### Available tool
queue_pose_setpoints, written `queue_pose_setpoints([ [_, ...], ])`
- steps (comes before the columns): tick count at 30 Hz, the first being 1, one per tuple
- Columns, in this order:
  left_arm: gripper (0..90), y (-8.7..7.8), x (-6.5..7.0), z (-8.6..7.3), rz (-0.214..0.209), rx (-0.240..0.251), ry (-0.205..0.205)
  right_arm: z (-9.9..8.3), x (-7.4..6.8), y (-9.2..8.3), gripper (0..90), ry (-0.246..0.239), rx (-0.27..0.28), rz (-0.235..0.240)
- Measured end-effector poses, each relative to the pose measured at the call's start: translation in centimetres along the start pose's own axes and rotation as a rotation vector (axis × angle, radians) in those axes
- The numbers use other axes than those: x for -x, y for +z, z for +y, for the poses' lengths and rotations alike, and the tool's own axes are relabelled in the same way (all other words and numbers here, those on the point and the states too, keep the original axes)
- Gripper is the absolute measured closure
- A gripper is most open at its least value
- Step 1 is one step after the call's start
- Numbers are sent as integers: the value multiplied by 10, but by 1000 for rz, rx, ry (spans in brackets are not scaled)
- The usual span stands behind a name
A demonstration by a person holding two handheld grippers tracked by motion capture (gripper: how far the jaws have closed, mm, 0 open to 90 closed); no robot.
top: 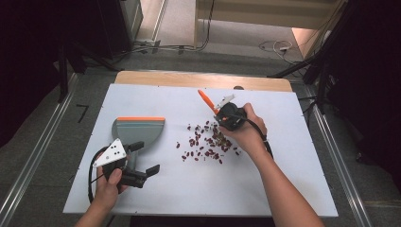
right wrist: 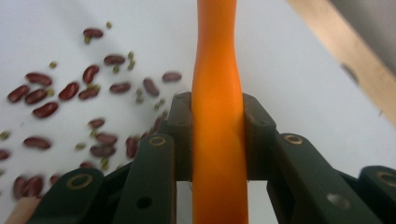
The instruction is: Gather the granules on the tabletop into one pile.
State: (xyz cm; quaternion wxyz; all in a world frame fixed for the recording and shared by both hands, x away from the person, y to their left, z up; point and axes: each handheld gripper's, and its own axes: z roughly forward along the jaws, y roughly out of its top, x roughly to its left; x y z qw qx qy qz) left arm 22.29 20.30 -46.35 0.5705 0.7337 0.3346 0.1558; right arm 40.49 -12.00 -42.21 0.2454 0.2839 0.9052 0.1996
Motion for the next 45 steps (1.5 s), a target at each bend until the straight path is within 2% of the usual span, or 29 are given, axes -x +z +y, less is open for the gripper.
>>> queue_pose_setpoints([
  [4,0,-1,-1,0,-2,-2,3,20,-3,18,687,-126,3,-9],
  [5,0,-1,-1,-1,-3,-4,2,25,-5,23,686,-148,2,-25],
  [8,0,0,-2,-2,0,-18,-9,32,-8,37,687,-289,23,-83],
  [9,0,0,-2,-2,-1,-23,-11,34,-9,41,687,-321,14,-83],
  [10,0,0,-2,-2,-1,-26,-11,34,-10,45,686,-332,9,-69],
  [11,0,0,-2,-2,-1,-26,-10,33,-12,51,686,-322,10,-5],
  [12,0,0,-2,-2,-2,-26,-10,33,-12,51,686,-322,10,-5],
  [13,0,0,-2,-2,-3,-23,-14,32,-13,51,686,-315,18,20],
  [15,0,-1,-2,-2,-3,-21,-13,28,-19,49,685,-348,10,41],
  [18,0,0,-2,-2,-5,-26,-16,24,-22,45,684,-357,5,48],
  [21,0,1,-1,-2,-2,-30,-16,14,-28,33,684,-359,17,110],
  [26,0,1,-2,-2,2,-30,-20,3,-35,24,683,-390,33,137],
  [29,0,1,-2,-2,7,-30,-21,2,-33,18,685,-414,39,148],
  [30,0,1,-2,-2,9,-31,-21,2,-31,17,686,-393,47,151],
  [31,0,1,-3,-2,10,-31,-23,6,-27,16,686,-396,68,144],
  [35,0,0,-3,-2,12,-31,-25,17,-25,19,686,-402,88,115],
  [40,0,-2,-2,-1,16,-21,-32,42,-32,35,686,-450,109,109],
  [42,0,-3,-2,-1,18,-19,-27,50,-37,42,686,-468,100,107],
  [43,0,-4,-3,-2,17,-17,-29,52,-40,45,686,-470,92,118],
  [45,0,-5,-4,-2,19,-15,-36,54,-44,48,685,-468,99,178],
])
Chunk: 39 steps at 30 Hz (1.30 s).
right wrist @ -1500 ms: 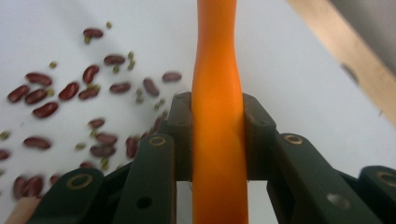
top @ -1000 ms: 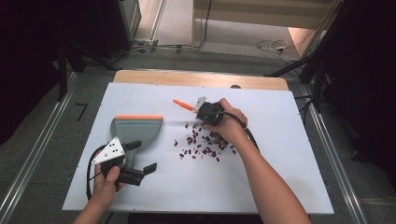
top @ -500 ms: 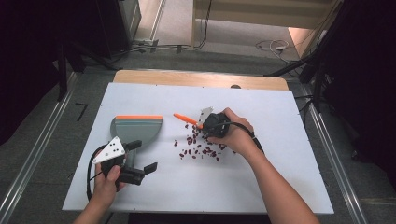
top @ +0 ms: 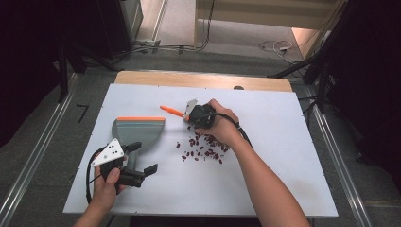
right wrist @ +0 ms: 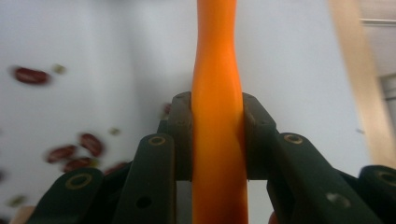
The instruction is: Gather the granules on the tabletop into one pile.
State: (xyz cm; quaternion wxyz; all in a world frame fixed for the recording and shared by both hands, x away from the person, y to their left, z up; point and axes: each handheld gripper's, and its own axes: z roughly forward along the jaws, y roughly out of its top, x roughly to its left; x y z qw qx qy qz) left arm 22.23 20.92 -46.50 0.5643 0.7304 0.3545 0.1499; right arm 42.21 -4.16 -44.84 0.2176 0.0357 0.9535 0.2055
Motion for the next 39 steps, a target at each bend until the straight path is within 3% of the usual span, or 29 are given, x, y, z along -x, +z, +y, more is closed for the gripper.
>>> queue_pose_setpoints([
  [1,0,0,-1,0,1,-4,1,2,-7,0,684,-45,-27,2],
  [3,0,0,-2,-1,2,-5,-5,1,-13,-4,684,-68,-32,17],
  [14,0,2,1,0,10,-11,0,-10,-36,-28,685,-126,-12,95],
  [20,0,1,0,0,10,-11,2,-8,-23,-33,686,-106,16,7],
  [21,0,1,-1,0,12,-13,3,-7,-18,-29,686,-87,13,3],
  [25,0,0,-2,-1,10,-8,-3,-7,-16,-18,686,-92,-15,-30],
  [28,0,1,-2,-1,9,-9,-1,-7,-24,-14,685,-111,-14,4],
  [30,0,1,-2,-1,8,-12,1,-7,-32,-15,684,-145,-38,-13],
  [32,0,2,-1,-1,10,-16,5,-8,-39,-18,684,-163,-36,9],
  [37,0,1,-1,0,18,-6,2,-13,-51,-31,685,-165,-27,56],
  [39,0,0,-3,0,20,-4,1,-11,-48,-43,685,-145,-3,25],
])
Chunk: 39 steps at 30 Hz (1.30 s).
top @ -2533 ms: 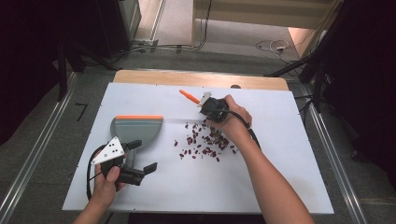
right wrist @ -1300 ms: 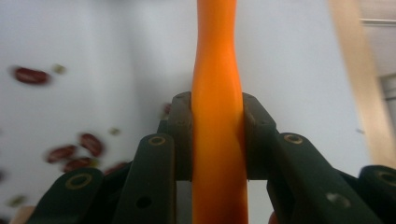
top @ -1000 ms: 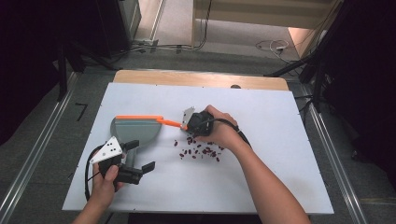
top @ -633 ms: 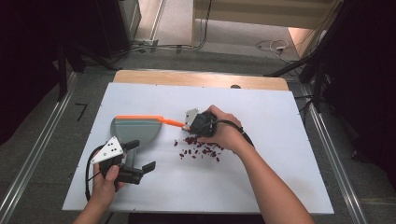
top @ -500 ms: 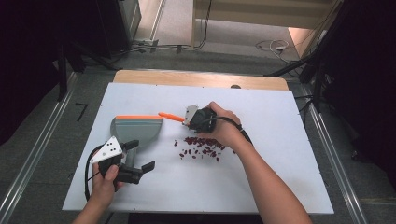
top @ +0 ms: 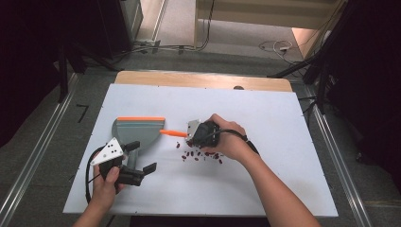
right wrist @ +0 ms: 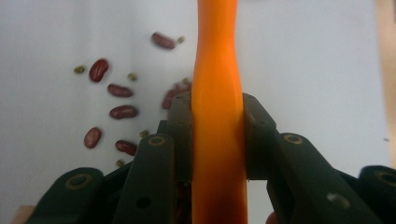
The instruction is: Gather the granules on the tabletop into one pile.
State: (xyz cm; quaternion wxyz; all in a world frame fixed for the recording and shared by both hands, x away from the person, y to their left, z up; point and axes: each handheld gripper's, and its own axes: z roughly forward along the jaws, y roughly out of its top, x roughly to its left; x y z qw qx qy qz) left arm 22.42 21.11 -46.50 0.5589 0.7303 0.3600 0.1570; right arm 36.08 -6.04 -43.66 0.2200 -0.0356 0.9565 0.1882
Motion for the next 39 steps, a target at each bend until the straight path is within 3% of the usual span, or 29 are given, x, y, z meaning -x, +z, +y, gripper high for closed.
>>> queue_pose_setpoints([
  [1,0,0,-1,0,2,-2,-1,2,4,-6,686,19,16,-12],
  [2,0,-1,-1,0,5,2,-6,4,5,-13,686,83,32,-7],
  [3,0,-1,-2,0,8,0,-8,4,5,-13,686,83,32,-7],
  [5,0,-2,-3,0,9,8,-12,12,12,-25,686,235,88,-2],
  [6,0,-2,-4,0,11,9,-13,16,14,-30,686,313,105,30],
  [8,0,-3,-5,0,14,9,-15,33,11,-34,686,432,87,103],
  [10,0,-4,-5,0,15,11,-16,38,9,-32,686,452,79,119],
  [11,0,-5,-5,0,16,11,-13,45,4,-23,686,510,68,196],
  [13,0,-6,-5,0,16,15,-15,49,-2,-13,686,587,85,251],
  [14,0,-6,-5,0,15,16,-15,49,-2,-13,686,587,85,251],
  [15,0,-6,-6,0,15,14,-15,50,-4,-7,686,622,91,276],
  [18,0,-7,-6,0,15,19,-16,51,-7,9,685,779,88,323],
  [22,0,-7,-6,0,14,17,-13,43,-4,27,686,916,81,349],
  [24,0,-7,-6,0,13,16,-13,37,-1,32,686,934,67,326],
  [25,0,-7,-6,0,13,17,-14,27,5,34,686,976,66,333],
  [26,0,-7,-6,0,12,19,-15,27,5,34,686,976,66,333],
  [27,0,-7,-6,0,12,18,-14,17,9,34,685,1020,58,324],
  [39,0,-4,-4,0,12,7,-12,-44,21,18,682,1168,68,251],
])
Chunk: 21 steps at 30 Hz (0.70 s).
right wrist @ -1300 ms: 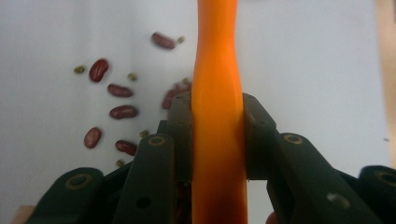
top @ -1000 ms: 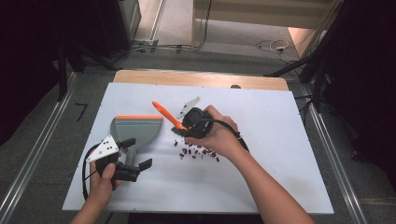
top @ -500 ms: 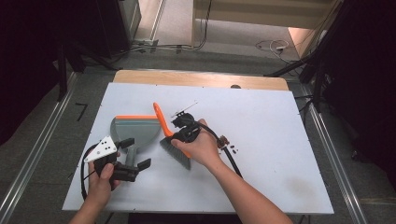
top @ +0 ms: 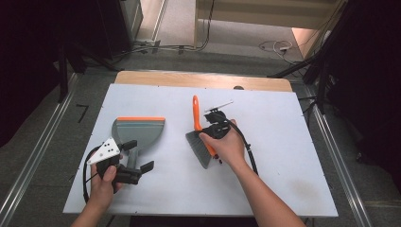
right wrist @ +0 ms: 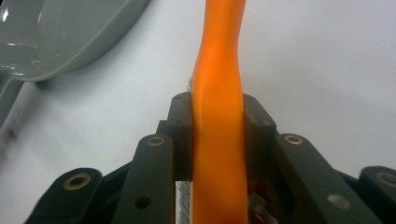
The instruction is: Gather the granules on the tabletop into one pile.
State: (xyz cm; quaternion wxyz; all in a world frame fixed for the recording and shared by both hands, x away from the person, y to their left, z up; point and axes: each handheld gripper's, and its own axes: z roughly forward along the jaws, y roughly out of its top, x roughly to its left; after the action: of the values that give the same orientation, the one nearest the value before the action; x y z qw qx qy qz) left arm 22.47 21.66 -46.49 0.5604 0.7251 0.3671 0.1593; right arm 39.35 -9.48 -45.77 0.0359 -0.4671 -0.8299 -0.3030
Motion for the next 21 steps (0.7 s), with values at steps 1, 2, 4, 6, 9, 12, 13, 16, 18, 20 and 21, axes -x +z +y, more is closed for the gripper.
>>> queue_pose_setpoints([
  [1,0,0,0,0,0,-2,3,-2,4,-2,682,9,3,-6],
  [2,0,1,0,0,-1,-2,3,-3,7,-4,682,19,6,-5],
  [4,0,1,1,0,-2,-2,3,-5,13,-8,681,35,12,-13],
  [6,0,0,1,0,-2,-2,4,-7,18,-11,681,50,16,-19],
  [9,0,1,1,0,-2,-2,3,-10,24,-15,680,66,23,-23],
  [12,0,1,1,0,-3,-2,5,-12,29,-18,680,72,29,-31],
  [13,0,1,1,0,-3,-1,4,-13,31,-19,680,73,33,-36],
  [16,0,1,1,0,-3,-3,5,-14,37,-22,679,78,39,-44],
  [18,0,1,1,0,-2,-3,5,-15,40,-24,679,85,39,-49],
  [20,0,1,1,0,-4,-4,4,-16,44,-27,679,84,45,-58],
  [21,0,1,1,0,-5,-3,4,-16,46,-28,679,83,44,-57],
])
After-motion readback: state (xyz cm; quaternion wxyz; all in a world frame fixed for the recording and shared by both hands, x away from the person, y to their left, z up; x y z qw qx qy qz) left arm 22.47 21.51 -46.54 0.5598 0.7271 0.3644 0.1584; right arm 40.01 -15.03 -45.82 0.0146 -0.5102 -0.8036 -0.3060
